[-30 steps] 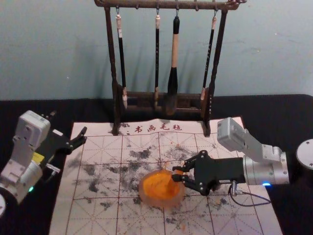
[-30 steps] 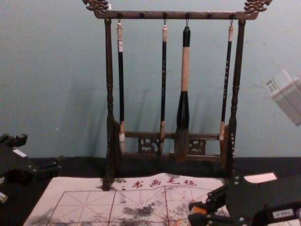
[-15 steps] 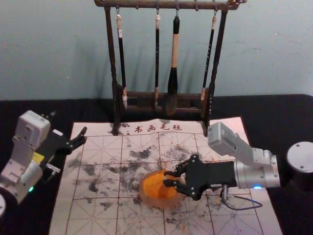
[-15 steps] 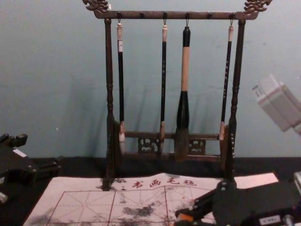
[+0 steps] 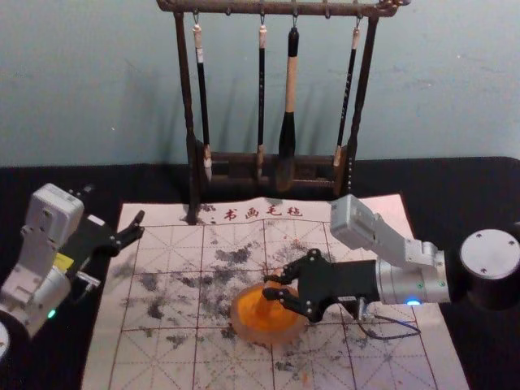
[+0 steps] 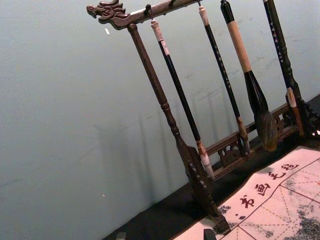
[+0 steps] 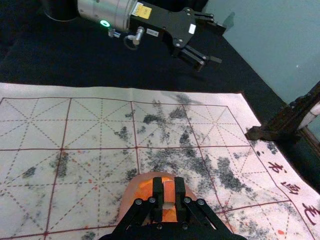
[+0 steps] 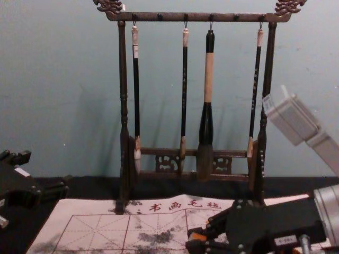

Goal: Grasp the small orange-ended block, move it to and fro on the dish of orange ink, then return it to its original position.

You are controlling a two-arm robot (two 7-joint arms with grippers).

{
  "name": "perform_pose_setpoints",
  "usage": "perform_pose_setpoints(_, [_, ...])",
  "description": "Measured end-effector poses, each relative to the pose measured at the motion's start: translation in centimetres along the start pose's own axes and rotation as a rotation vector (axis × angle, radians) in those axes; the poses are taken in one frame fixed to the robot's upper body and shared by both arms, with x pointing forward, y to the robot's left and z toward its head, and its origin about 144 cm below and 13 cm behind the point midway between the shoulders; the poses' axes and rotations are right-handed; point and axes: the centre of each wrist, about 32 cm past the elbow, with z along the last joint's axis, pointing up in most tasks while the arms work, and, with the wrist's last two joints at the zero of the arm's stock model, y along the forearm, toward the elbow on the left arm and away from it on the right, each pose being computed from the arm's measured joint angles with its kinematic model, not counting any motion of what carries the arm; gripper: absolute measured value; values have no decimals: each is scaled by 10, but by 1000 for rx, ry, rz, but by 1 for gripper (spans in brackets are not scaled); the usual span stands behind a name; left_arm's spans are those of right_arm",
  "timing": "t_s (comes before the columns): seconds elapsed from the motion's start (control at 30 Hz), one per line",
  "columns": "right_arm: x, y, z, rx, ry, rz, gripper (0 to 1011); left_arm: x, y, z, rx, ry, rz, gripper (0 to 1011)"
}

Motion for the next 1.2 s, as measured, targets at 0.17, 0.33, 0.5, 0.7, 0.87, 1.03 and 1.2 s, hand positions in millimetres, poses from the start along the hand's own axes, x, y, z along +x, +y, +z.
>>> perform_pose_setpoints(0.17, [4,3,2,-11,4,-17,111,0,0,0,0,0,0,1002])
perform_pose_setpoints(0.33, [6,3,2,-26,12,-35,111,0,0,0,0,0,0,1001])
perform_pose_setpoints(0.5, [6,-1,1,-37,23,-52,111,0,0,0,0,0,0,1001])
perform_pose_setpoints(0.7, [2,-13,-1,-43,36,-65,111,0,0,0,0,0,0,1001])
perform_pose_setpoints(0.87, [-4,-22,0,-39,38,-64,111,0,0,0,0,0,0,1001])
perform_pose_setpoints(1.03, [-9,-28,3,-37,35,-51,111,0,0,0,0,0,0,1001])
perform_pose_setpoints(1.2, [-13,-29,6,-45,31,-31,111,0,0,0,0,0,0,1001])
